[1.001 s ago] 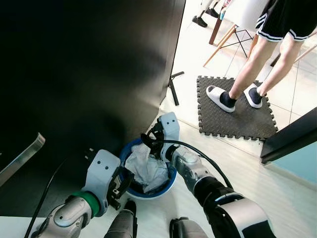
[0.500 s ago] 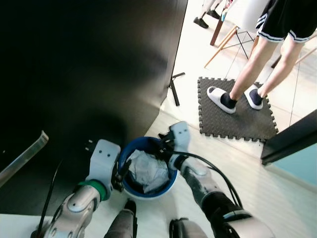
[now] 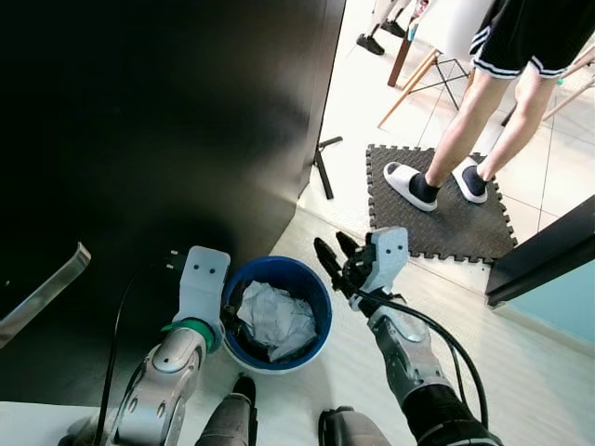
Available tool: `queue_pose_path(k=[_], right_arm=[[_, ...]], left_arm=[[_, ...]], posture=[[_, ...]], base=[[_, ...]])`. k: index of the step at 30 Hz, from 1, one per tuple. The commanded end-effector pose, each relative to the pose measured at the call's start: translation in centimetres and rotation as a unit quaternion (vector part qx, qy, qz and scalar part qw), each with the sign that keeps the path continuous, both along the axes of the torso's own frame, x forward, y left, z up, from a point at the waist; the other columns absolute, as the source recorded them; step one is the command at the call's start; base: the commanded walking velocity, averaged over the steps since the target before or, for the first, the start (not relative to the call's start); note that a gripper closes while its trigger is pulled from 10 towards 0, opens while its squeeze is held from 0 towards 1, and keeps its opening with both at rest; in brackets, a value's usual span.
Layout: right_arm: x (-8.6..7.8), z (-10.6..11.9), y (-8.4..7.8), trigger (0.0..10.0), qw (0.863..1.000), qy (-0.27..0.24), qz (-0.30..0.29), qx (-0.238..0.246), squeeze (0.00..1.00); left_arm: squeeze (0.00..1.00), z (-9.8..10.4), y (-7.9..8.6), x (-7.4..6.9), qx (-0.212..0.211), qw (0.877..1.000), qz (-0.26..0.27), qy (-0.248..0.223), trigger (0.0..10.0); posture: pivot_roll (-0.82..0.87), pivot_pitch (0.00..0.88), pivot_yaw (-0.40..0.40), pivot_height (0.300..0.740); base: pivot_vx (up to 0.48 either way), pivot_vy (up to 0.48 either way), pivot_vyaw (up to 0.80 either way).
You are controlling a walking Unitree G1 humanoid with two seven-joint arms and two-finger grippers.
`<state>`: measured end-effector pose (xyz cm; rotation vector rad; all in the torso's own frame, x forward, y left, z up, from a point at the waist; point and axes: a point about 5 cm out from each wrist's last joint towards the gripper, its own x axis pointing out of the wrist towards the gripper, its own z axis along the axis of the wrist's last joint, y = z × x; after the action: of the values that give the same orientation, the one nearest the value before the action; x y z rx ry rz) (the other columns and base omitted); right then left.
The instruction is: Clean up the room
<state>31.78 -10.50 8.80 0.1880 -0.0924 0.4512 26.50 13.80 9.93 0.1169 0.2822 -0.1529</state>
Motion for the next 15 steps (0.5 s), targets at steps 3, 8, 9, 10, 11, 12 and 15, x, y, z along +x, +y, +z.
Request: queue_pose_path(k=[3, 8, 9, 10, 11, 12, 15], right_arm=[[-0.36, -0.47, 0.06, 10.0, 1.000, 0.015, -0.002, 0.000, 0.00], [-0.55, -0.36, 0.19, 10.0, 1.000, 0.020, 0.000, 0.000, 0.00], [-0.55, -0.36, 0.19, 10.0, 1.000, 0.020, 0.000, 0.000, 0.00], [-0.55, -0.36, 0.19, 10.0, 1.000, 0.020, 0.000, 0.000, 0.00], [-0.60, -0.33, 0.19, 10.0, 1.000, 0.023, 0.001, 0.000, 0.00], [-0.61, -0.32, 0.22, 10.0, 1.000, 0.025, 0.001, 0.001, 0.00], [-0.62, -0.30, 0.31, 10.0, 1.000, 0.026, 0.002, 0.003, 0.00]], left_arm=[[0.00, -0.71, 0.34, 0.03, 0.000, 1.000, 0.016, 0.008, 10.0], [0.00, -0.82, 0.57, 0.25, -0.001, 1.000, 0.029, 0.007, 10.0], [0.00, -0.82, 0.57, 0.25, -0.001, 1.000, 0.029, 0.007, 10.0], [0.00, -0.82, 0.57, 0.25, -0.001, 1.000, 0.029, 0.007, 10.0], [0.00, -0.83, 0.60, 0.33, -0.002, 0.999, 0.032, 0.007, 10.0], [0.00, -0.77, 0.60, 0.43, 0.002, 0.999, 0.032, 0.005, 10.0], [0.00, -0.55, 0.57, 0.67, 0.004, 0.999, 0.032, -0.005, 10.0]], posture=[[-0.01, 0.137, 0.020, 0.714], [0.00, 0.135, 0.018, 0.714], [0.00, 0.135, 0.018, 0.714], [0.00, 0.135, 0.018, 0.714], [0.00, 0.135, 0.018, 0.714], [0.00, 0.134, 0.019, 0.714], [0.00, 0.134, 0.021, 0.714]], base=[[0.000, 0.000, 0.00], [0.000, 0.000, 0.00], [0.000, 0.000, 0.00], [0.000, 0.000, 0.00], [0.000, 0.000, 0.00], [0.000, 0.000, 0.00], [0.000, 0.000, 0.00]])
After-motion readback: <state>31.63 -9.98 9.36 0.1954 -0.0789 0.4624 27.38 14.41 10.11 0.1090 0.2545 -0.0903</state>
